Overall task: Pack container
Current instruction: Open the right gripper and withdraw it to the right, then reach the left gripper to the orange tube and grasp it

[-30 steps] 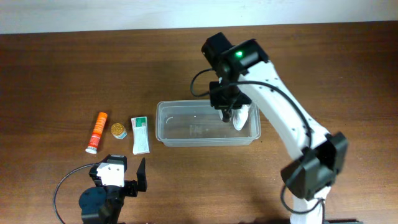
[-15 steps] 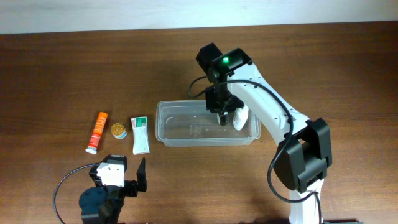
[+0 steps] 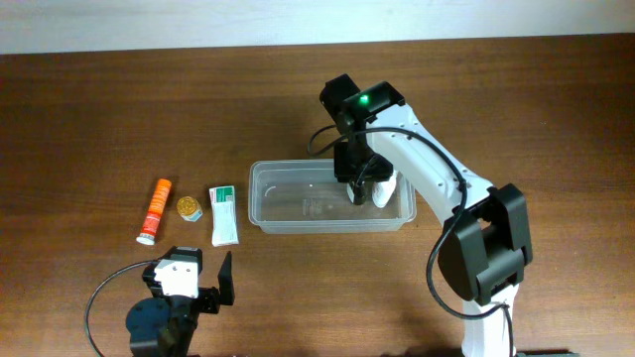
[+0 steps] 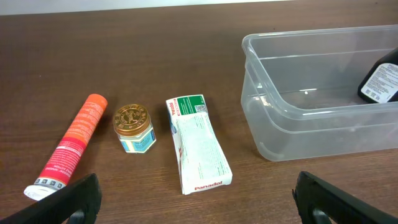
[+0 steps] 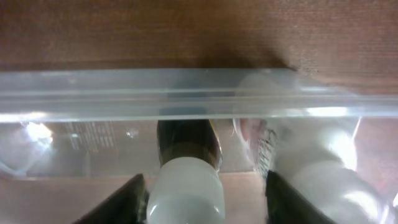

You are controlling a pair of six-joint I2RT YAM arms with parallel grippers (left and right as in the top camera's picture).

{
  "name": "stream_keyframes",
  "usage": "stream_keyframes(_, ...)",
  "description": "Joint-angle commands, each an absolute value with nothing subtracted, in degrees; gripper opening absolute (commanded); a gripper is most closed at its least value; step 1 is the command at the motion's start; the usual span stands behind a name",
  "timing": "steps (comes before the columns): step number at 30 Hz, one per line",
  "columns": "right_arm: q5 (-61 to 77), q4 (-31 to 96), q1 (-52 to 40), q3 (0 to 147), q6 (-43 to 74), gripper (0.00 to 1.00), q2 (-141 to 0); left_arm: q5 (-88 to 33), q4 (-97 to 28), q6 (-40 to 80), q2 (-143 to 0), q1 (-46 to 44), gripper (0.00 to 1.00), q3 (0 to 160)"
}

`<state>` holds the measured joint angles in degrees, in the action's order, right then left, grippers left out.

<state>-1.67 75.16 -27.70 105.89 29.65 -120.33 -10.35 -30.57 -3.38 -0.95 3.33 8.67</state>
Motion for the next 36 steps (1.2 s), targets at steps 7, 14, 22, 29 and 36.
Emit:
stream_keyframes(7, -2.81, 80.86, -27.46, 112.77, 27.20, 0.67, -112.05, -10.96, -30.44, -3.03, -0.62, 3.09, 1.00, 8.45)
stream_keyframes(14, -3.53, 85.95, -26.15, 119.13, 25.71, 0.80, -99.92, -10.96, -30.41, -3.03, -0.62, 3.09, 1.00, 8.45)
stream_keyframes(22, -3.42, 91.55, -12.19, 119.11, 25.89, 0.81, -90.37, -12.60, -29.15, -2.98, -0.62, 3.09, 1.00, 8.45)
stream_keyframes(29, -3.66, 93.60, 5.82, 119.02, 25.93, 0.99, -90.17, -26.61, -29.08, -2.98, -0.62, 3.09, 1.00, 8.45)
stream_keyframes(36, -3.66, 93.25, 17.96, 119.02, 25.96, 0.98, -92.53, -28.53, -26.20, 10.44, -0.78, 3.14, 1.00, 11.92)
